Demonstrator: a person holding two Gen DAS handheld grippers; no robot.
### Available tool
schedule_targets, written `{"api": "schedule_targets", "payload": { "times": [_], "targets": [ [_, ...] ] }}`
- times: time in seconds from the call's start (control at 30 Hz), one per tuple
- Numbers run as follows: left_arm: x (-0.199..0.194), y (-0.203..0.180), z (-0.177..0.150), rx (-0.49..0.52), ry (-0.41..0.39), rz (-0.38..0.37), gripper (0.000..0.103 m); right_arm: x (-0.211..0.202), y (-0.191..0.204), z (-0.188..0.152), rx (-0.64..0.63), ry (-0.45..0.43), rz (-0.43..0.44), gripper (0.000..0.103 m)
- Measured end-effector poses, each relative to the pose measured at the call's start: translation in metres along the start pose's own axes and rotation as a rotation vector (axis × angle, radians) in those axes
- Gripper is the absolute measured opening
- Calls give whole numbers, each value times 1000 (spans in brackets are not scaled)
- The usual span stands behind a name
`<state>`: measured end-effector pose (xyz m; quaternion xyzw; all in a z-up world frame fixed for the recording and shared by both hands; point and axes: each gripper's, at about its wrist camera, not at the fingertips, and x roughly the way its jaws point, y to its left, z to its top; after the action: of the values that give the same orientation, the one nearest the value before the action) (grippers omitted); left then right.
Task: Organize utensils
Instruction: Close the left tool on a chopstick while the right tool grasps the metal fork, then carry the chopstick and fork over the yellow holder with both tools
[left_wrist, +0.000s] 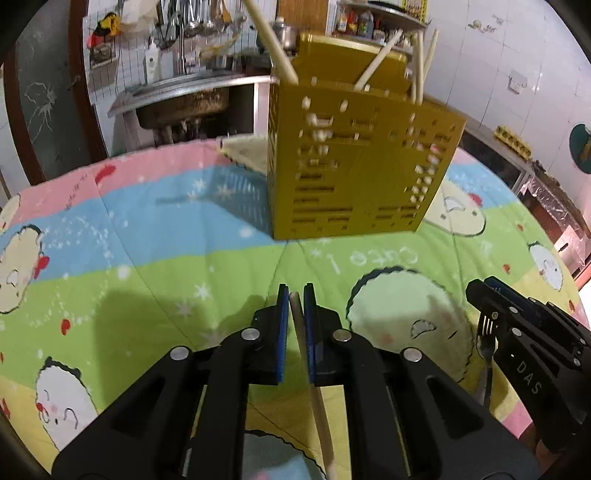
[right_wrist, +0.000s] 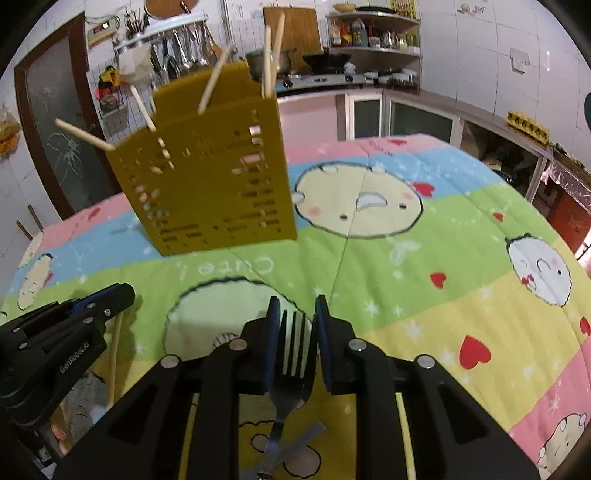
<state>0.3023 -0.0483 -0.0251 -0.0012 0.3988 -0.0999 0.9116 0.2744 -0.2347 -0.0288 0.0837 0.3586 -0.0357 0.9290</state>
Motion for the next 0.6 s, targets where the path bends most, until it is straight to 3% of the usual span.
{"api": "schedule_targets", "payload": {
  "times": [0.6],
  "targets": [
    [-94,-5,25,30,-337,29,5,-65,-1,32,-6,-284,45,20]
  ]
}}
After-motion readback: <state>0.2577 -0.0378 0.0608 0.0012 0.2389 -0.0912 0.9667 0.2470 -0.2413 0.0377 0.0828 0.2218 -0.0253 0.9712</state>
